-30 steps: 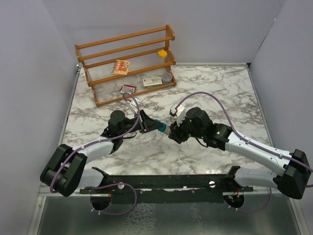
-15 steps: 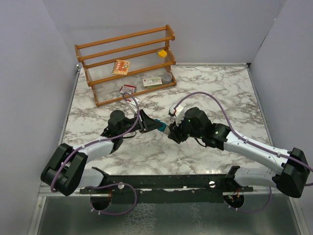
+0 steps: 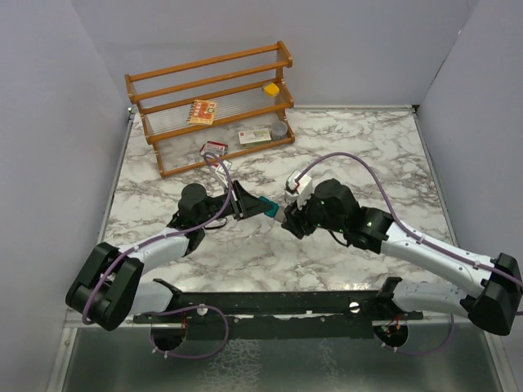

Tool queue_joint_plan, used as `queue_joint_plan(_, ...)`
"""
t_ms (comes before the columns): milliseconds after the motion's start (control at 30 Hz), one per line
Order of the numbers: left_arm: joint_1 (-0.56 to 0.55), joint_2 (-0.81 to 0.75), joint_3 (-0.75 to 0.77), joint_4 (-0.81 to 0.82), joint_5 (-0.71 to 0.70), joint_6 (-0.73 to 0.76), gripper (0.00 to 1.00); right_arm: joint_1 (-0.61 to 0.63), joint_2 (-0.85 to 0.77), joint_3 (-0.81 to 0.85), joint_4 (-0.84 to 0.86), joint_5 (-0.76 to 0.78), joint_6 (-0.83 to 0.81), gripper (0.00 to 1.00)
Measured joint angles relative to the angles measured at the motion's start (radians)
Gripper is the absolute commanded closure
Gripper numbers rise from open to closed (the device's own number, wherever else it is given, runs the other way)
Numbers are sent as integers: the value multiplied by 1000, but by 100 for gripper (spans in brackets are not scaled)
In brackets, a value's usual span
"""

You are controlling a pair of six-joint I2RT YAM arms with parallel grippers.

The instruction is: Sort the pills into containers

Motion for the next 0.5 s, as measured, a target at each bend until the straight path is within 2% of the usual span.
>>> queue_joint_plan(267, 0, -2, 11, 16, 2, -10, 100, 7, -22, 21, -23, 48, -17, 52)
queue_joint_plan(400, -1, -3, 16, 17, 1, -11, 100, 9, -33, 25, -32, 71, -18, 46)
queue_joint_plan(500, 1, -3, 17, 13, 0, -7, 100, 9, -37, 35, -43, 110, -17, 46)
